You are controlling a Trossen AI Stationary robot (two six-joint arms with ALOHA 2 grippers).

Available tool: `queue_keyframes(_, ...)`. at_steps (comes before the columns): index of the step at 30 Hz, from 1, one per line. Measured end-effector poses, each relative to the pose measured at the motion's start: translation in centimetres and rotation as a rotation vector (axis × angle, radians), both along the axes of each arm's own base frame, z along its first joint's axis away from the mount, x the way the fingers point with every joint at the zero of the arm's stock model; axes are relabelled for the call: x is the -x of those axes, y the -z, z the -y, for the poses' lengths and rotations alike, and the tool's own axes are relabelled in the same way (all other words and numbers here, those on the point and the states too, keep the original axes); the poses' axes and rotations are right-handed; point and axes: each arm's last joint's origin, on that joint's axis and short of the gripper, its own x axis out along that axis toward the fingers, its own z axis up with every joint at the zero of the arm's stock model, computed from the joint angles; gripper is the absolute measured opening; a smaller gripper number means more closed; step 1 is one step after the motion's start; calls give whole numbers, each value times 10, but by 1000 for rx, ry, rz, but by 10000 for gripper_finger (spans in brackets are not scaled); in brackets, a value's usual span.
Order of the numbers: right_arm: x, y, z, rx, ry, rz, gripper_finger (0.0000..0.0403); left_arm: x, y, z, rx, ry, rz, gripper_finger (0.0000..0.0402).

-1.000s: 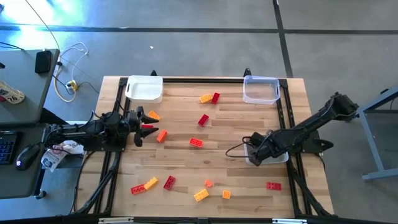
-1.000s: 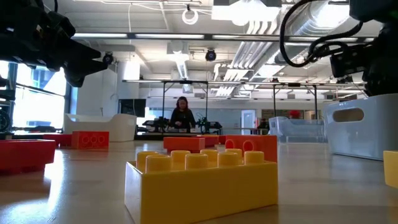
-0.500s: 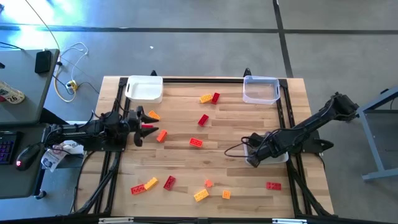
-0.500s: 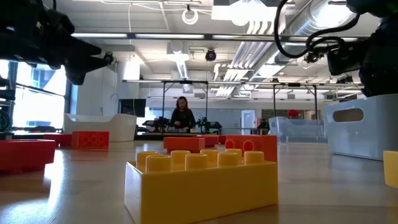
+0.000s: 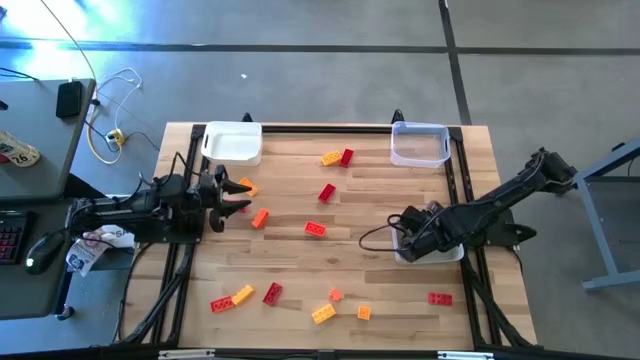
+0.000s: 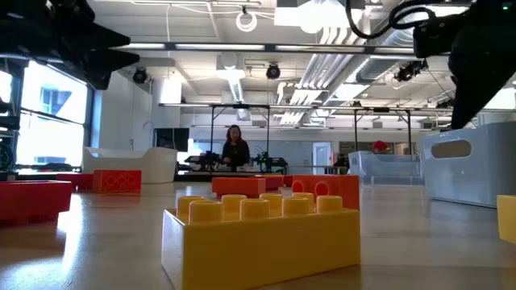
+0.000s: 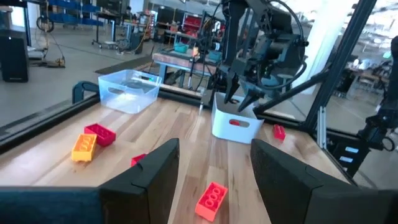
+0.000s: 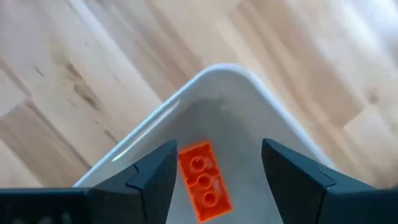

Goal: Sort & place blocks by color
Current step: Put the red game piece into the white bin

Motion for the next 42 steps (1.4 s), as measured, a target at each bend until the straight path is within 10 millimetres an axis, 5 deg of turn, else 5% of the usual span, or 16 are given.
queue_keyframes(8,-5,-10,2,66,-45,31,220,-4,-27,-3,49,-82,-226,188)
queue_keyframes(15,-8,-10,8,81,-53,21,220,-24,-57,-9,98,-103,-326,188)
queue_keyframes(24,-10,-10,12,90,-54,14,220,-48,-87,-20,36,-121,-663,188)
queue_keyframes(35,-10,-10,12,103,-58,24,220,-59,-57,-30,-37,26,-1211,188)
queue_keyframes(42,-10,-10,12,103,-58,24,220,-72,-36,-34,-12,115,-1401,188)
